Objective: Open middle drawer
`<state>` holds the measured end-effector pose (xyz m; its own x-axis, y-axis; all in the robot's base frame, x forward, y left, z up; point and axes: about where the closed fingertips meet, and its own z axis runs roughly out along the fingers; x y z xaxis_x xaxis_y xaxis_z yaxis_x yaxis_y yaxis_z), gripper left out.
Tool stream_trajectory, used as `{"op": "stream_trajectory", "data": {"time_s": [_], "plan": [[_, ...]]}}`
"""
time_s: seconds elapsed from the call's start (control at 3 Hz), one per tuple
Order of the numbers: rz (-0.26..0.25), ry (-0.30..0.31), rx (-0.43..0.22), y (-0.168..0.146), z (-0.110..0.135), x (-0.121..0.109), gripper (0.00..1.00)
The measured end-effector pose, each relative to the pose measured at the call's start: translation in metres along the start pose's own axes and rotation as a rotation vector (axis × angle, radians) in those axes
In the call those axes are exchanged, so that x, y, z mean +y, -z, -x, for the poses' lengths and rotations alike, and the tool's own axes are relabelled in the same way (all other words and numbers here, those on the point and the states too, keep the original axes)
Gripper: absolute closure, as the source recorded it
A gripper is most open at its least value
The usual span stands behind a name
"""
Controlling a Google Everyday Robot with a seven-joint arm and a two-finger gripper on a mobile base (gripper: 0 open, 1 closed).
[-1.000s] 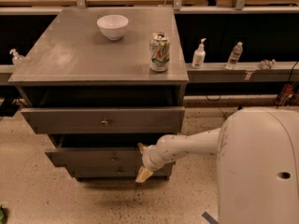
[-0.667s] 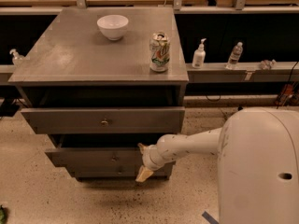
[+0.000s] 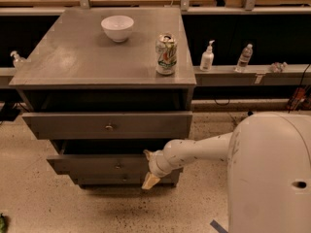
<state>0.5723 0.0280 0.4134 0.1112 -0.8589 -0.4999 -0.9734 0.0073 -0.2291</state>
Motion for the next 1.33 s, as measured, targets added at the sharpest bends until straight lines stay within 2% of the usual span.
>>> {"op": "stream_trajectory", "data": {"time_s": [1.0,1.33], "plan": [[0.000,0.000,0.000,0.0013,0.0007,-0.0003,0.24],[0.000,0.000,0.000,0.0018,0.0010,-0.0004,0.09]]}}
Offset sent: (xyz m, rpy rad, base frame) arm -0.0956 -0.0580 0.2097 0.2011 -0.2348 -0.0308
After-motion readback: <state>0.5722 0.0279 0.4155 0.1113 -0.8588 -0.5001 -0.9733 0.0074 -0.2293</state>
